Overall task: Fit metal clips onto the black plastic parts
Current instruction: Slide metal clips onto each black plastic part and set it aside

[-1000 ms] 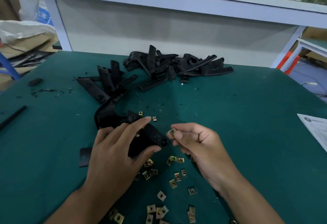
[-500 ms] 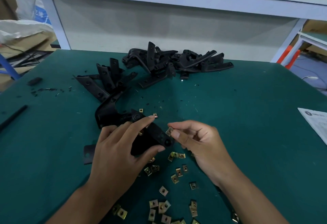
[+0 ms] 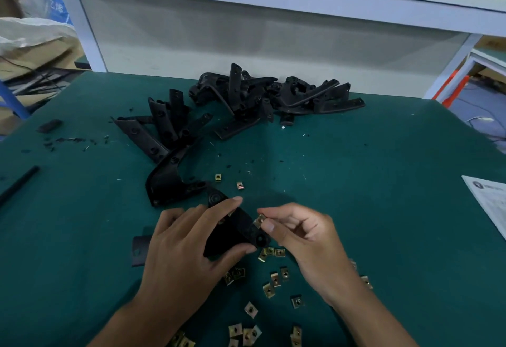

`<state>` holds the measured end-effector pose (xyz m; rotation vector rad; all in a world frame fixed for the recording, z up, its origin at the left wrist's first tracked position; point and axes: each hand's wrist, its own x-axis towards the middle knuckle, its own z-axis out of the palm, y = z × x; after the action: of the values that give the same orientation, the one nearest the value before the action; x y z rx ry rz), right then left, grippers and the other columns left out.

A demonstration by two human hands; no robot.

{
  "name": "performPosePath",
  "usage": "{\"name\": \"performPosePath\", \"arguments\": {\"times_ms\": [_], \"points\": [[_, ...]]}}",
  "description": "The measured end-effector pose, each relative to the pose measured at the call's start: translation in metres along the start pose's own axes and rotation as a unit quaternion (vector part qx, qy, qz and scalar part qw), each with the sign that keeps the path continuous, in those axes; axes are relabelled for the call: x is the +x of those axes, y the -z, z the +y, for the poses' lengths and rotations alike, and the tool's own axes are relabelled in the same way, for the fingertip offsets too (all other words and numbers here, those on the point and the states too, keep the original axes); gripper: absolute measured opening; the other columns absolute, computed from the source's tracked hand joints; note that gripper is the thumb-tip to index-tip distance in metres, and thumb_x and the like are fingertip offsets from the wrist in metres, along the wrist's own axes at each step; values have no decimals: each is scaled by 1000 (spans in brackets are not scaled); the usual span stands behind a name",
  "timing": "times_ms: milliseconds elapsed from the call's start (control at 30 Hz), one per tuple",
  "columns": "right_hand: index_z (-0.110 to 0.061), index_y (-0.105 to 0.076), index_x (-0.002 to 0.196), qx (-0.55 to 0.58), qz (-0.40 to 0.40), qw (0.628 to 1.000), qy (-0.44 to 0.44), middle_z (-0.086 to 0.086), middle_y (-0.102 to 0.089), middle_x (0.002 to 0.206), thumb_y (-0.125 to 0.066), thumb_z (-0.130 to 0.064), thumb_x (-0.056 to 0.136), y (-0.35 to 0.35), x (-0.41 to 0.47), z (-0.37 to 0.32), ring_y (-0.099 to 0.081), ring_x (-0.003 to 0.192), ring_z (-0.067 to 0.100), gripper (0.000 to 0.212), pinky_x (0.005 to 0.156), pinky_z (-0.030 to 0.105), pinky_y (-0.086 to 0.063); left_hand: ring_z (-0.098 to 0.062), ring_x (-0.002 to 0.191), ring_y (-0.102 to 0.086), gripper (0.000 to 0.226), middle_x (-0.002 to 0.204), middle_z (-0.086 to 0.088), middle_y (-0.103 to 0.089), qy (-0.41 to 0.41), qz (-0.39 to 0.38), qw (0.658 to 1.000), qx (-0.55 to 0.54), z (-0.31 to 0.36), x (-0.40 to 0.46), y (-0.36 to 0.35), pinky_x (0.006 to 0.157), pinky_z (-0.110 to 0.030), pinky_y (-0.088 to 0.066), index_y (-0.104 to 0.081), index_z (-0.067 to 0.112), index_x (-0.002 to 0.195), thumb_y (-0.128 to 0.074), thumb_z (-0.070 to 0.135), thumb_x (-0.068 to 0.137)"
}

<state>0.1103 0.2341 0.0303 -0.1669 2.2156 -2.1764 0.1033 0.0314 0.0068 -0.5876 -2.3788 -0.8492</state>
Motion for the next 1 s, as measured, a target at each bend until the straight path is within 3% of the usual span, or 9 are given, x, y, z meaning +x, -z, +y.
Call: {"name": "performPosePath", "arguments": {"times_ms": [167,433,600,733,867,1000], "points": [[-34,-78,102,-29,3,1000,8,-6,-79,102,-75,-41,84,-4,-1,-2,-73,100,12,19,85,21,-55,-8,89,-55,60,100,13,-68,-7,-12,1000,18,-5,-2,1,83,-26,-35,-58,30,133,-56,70,89],[-32,-77,100,-83,-12,997,2,-9,-78,99,-73,-33,89,1,-4,-5,-72,96,10,11,84,21,-54,-7,87,-57,56,93,11,-69,-43,16,998,33,-6,-3,-2,80,-30,-39,-62,30,128,-61,66,85],[-31,-77,94,-110,-20,994,-12,-8,-77,89,-77,-31,87,5,-5,-5,-70,83,5,7,75,17,-51,-5,85,-59,56,91,10,-72,-71,19,997,32,-6,-2,-3,77,-32,-41,-72,25,121,-61,67,86],[-31,-77,101,-99,-10,995,-3,-9,-78,95,-73,-40,86,4,-5,-3,-71,90,7,17,81,21,-53,-5,84,-55,57,93,10,-72,-59,31,997,40,-6,0,-2,77,-29,-39,-71,25,122,-61,66,84],[-34,-75,115,-115,-17,993,1,-17,-75,106,-78,-38,86,0,-8,-1,-69,100,1,29,85,17,-51,-8,86,-55,53,94,10,-72,-31,36,998,51,-7,1,-1,77,-29,-37,-68,28,126,-58,63,87],[-37,-72,121,-203,46,973,97,-24,-71,110,-79,-39,85,-6,-11,4,-64,109,2,36,89,15,-49,-8,88,-55,50,96,11,-71,-15,37,998,49,-10,2,-2,80,-26,-35,-63,30,133,-55,55,91]]}}
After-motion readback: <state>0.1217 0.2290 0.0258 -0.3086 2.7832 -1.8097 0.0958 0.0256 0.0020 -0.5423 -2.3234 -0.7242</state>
